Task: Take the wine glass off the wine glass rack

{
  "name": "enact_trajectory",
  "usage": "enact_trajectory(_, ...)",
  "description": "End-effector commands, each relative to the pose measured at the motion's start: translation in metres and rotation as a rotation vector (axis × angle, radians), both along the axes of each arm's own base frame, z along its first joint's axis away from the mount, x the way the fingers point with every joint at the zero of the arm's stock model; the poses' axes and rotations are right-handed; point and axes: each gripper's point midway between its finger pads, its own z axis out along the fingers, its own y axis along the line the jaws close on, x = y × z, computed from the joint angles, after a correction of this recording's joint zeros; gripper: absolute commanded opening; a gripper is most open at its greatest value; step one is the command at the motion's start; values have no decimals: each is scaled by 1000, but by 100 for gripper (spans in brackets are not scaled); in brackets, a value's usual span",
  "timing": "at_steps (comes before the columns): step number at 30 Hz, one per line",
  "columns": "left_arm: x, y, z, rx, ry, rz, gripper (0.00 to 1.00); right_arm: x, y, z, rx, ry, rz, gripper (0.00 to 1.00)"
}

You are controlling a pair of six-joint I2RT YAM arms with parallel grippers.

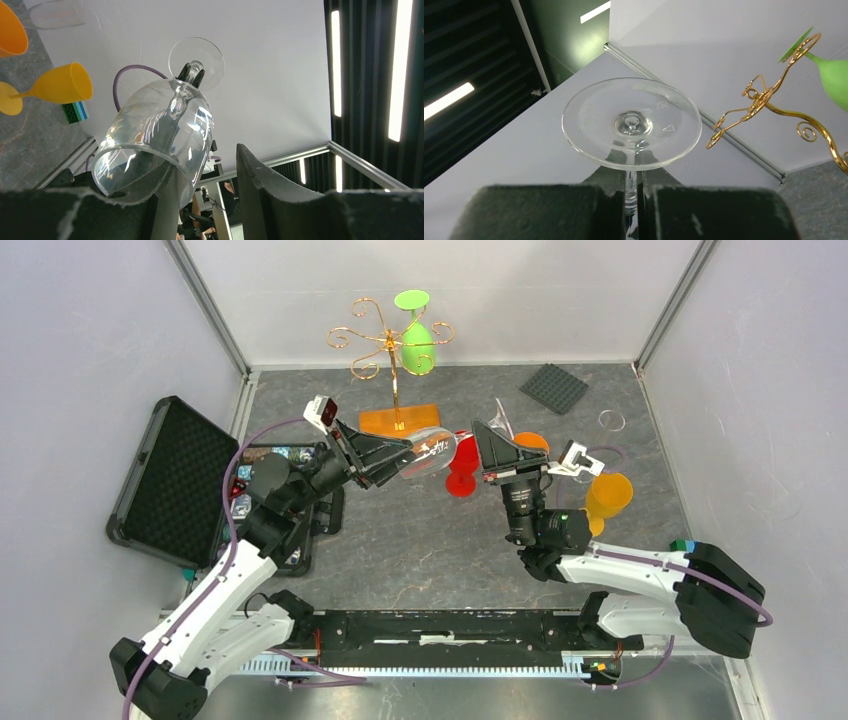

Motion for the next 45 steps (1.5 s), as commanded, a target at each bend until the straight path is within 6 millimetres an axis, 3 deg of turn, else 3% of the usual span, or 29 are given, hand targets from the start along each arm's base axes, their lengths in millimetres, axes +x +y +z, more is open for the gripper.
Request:
enact_trajectory(1,-13,5,35,-94,-95,-17,2,-47,-60,52,368,-231,54,0)
enact_trajectory(17,-1,8,17,42,-133,88,3,-37,-65,42,435,-165,78,0)
enact_trajectory(20,-1,5,15,50,-130,74,34,-36,-65,42,437,-162,78,0)
enact_trajectory(21,0,5,14,51,-130,74,36,-36,-64,42,437,-163,79,0)
enact_trajectory(22,-1,5,14,53,-131,74,36,-36,-65,42,439,-164,79,0)
enact_trajectory(23,-1,5,13,56,-133,75,28,-36,-66,43,442,-165,79,0)
enact_trajectory(25,0,5,12,68,-137,82,3,-36,-66,43,443,-164,78,0)
enact_trajectory(42,1,2,11,204,-293,98,2,-39,-70,44,474,-163,104,0)
enact_trajectory(43,2,0,10,227,-313,94,3,-39,-70,45,476,-162,107,0)
enact_trajectory(45,4,-3,4,268,-324,84,19,-39,-70,44,477,-159,106,0)
